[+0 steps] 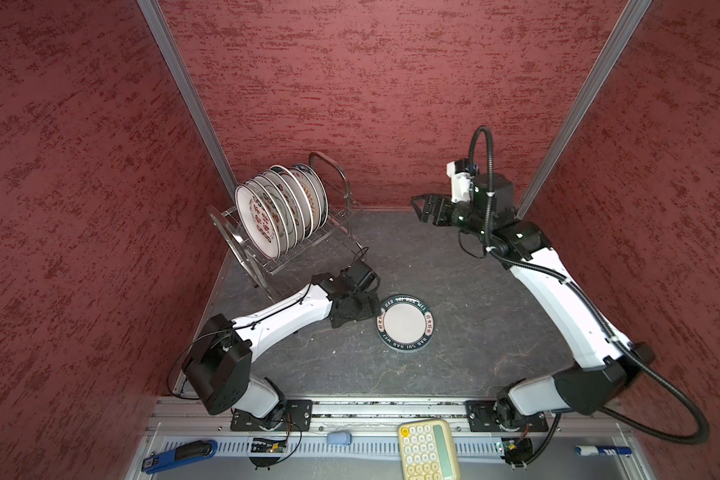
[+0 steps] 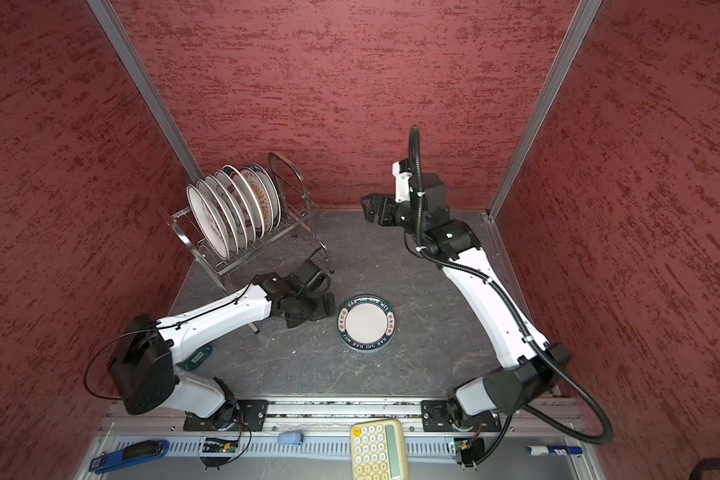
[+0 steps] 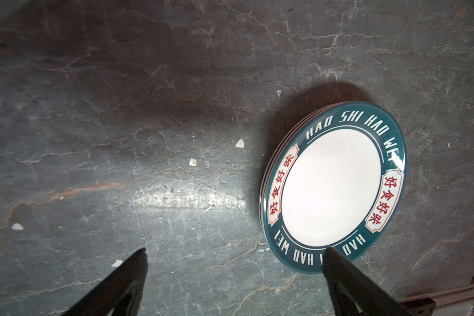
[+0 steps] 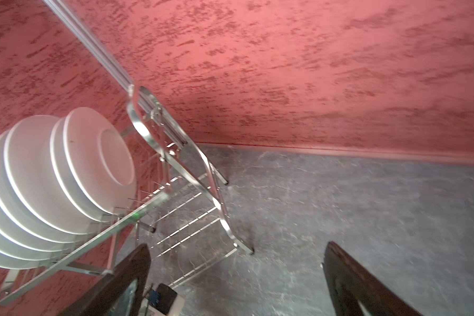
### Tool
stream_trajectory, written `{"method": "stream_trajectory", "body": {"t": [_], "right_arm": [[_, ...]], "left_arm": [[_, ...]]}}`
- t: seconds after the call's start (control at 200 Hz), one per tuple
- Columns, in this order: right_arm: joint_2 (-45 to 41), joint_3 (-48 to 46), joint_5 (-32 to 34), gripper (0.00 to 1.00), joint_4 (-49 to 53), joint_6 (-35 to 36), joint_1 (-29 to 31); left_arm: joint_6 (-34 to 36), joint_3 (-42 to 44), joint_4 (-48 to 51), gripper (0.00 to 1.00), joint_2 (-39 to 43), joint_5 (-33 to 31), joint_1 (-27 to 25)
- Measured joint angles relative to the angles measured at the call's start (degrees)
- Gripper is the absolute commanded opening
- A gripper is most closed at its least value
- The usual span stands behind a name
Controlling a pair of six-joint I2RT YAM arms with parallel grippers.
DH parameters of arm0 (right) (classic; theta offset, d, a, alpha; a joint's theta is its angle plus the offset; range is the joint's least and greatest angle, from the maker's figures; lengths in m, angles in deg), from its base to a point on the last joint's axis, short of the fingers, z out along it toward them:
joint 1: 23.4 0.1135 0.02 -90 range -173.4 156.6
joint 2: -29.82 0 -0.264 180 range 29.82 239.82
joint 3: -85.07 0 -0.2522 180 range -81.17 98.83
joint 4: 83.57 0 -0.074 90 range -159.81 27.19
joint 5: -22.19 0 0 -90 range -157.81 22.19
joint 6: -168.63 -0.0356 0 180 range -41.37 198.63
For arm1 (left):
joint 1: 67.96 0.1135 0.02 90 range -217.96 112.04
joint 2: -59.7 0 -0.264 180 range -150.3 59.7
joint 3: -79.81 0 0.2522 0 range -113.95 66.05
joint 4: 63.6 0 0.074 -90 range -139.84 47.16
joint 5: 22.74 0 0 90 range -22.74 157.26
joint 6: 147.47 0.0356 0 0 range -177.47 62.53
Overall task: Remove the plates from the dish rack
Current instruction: 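Open the left gripper off the stack while right gripper reaches toward the rack, then close the right gripper on the rim of the outermost rack plate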
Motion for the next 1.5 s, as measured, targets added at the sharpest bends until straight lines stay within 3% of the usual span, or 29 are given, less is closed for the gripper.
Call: {"method": "stream_trajectory", "body": {"t": [0.25, 0.486, 0.791, 1.187, 1.498], "right_arm": [[15.3, 21.2, 0.4, 0.99, 4.4, 1.6, 9.2], [24.5, 33.6, 0.7, 0.94, 7.7, 1.6, 14.2], [28.2, 36.0, 2.3, 0.74, 8.1, 0.9, 16.6], [35.0, 43.2, 3.9, 0.64, 8.0, 0.1, 16.8], [36.5, 43.9, 4.0, 0.54, 8.0, -0.8, 17.1]], "left_arm": [[-1.7, 2.9, 0.2, 1.0, 4.4, -2.4, 0.7], [-3.1, 3.6, 1.4, 0.99, 7.9, -4.2, 1.4], [-1.4, 5.6, 3.7, 0.99, 9.6, -4.8, 2.7], [-0.1, 10.2, 4.7, 0.99, 21.5, -6.9, 4.0], [0.1, 12.1, 5.2, 0.99, 22.9, -6.8, 6.5]]}}
